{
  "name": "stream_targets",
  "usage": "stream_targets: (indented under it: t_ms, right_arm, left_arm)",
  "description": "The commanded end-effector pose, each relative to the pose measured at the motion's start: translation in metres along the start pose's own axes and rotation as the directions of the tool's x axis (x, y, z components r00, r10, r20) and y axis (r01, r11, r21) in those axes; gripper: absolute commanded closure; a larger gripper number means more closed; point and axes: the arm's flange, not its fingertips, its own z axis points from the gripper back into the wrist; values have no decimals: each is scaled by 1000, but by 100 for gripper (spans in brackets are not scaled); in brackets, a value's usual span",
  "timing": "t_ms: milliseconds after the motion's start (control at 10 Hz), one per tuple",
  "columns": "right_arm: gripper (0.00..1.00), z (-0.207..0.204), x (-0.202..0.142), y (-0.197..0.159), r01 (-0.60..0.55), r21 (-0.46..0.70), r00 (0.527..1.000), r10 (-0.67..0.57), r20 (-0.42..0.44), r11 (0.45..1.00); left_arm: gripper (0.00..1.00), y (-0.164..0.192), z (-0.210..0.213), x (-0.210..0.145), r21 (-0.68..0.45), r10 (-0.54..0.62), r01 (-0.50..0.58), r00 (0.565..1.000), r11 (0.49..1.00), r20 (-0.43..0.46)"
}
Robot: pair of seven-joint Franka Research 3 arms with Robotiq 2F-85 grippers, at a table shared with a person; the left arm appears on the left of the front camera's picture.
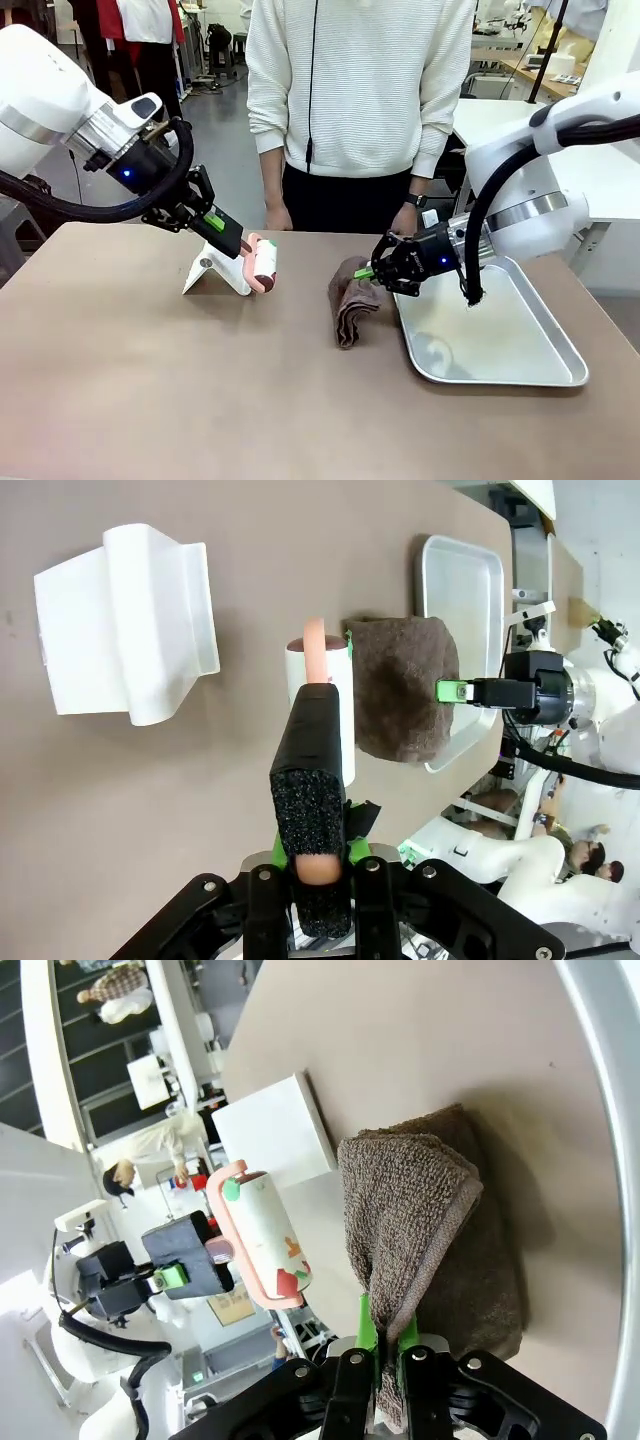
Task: Clean the surface of the table.
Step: Return the Lint Roller and towel to their original positions.
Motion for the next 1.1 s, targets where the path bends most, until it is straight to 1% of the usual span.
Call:
stream_targets:
  t_ms: [0, 200, 300, 400, 600, 700, 800, 1000]
  right_arm:
    - [92, -1, -2, 0, -5, -4, 1000, 5, -2, 1000]
    - [92, -1, -2, 0, -5, -4, 1000, 5, -2, 1000]
    - [92, 0, 0, 0, 0, 0, 1000, 0, 0, 1000]
    - [92, -9, -2, 1, -12, -39, 1000, 12, 5, 999]
    - [92, -14, 1, -5, -12, -24, 999, 13, 32, 1000]
    - [92, -17, 3, -11, 4, -24, 999, -3, 50, 1000]
    - [92, -21, 4, -14, 18, -32, 999, -17, 45, 999]
    - [92, -23, 8, -15, 38, -36, 998, -36, 48, 999]
  left_arm:
    - [78, 1, -3, -6, -16, 9, -9, 1000, 1000, 18]
    - [78, 0, 0, 0, 0, -1, 1, 1000, 1000, 1]
    - [78, 3, 14, 8, 49, -28, 24, 996, 999, 83]
    - [78, 4, 19, 18, 116, -41, 29, 993, 993, 109]
    - [78, 2, 11, 29, 172, -53, 29, 989, 985, 135]
    - [78, 0, 5, 35, 178, -64, 40, 989, 983, 131]
    - [78, 1, -2, 41, 196, -52, 29, 993, 980, 109]
    - [78, 6, -10, 50, 184, -2, -15, 996, 983, 94]
